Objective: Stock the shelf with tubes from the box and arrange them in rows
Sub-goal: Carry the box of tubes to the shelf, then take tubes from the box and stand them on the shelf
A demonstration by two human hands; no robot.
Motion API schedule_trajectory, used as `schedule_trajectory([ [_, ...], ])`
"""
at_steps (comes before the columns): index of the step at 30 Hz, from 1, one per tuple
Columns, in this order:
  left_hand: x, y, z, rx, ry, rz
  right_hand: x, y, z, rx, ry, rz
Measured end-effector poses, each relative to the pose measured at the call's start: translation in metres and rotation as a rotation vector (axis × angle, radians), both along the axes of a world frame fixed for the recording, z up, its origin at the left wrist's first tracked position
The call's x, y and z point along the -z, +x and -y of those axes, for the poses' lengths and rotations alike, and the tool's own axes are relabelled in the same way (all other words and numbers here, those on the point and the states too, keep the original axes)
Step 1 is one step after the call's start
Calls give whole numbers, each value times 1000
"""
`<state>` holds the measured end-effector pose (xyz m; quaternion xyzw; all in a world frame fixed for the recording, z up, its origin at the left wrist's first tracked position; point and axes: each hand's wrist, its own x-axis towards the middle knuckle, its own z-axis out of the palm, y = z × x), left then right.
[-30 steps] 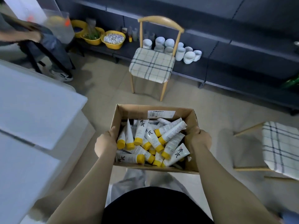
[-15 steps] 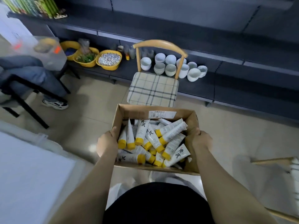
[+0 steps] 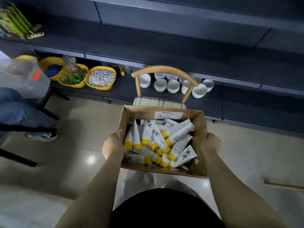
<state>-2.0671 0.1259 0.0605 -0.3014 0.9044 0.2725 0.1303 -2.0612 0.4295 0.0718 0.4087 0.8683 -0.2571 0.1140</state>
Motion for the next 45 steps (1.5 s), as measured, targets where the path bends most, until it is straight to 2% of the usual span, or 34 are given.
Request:
schedule_trajectory([
  [5, 7, -86, 11, 69, -5, 18, 8, -62, 15, 86, 33, 10],
  [11, 19, -162, 14, 138, -33, 55, 15, -125, 11, 17, -1, -4],
  [20, 59, -242, -2, 239, -111, 100, 63, -211, -19, -77, -20, 12],
  [25, 92, -276, -7, 309, -124, 156, 99, -236, -24, -73, 33, 61],
  [31, 131, -284, -5, 294, -173, 253, 128, -247, -18, -108, 72, 127],
  [40, 122, -303, -6, 445, -231, 265, 132, -246, -15, -52, 107, 187],
  [45, 136, -296, -9, 414, -283, 289, 145, -239, -11, -36, 151, 203],
])
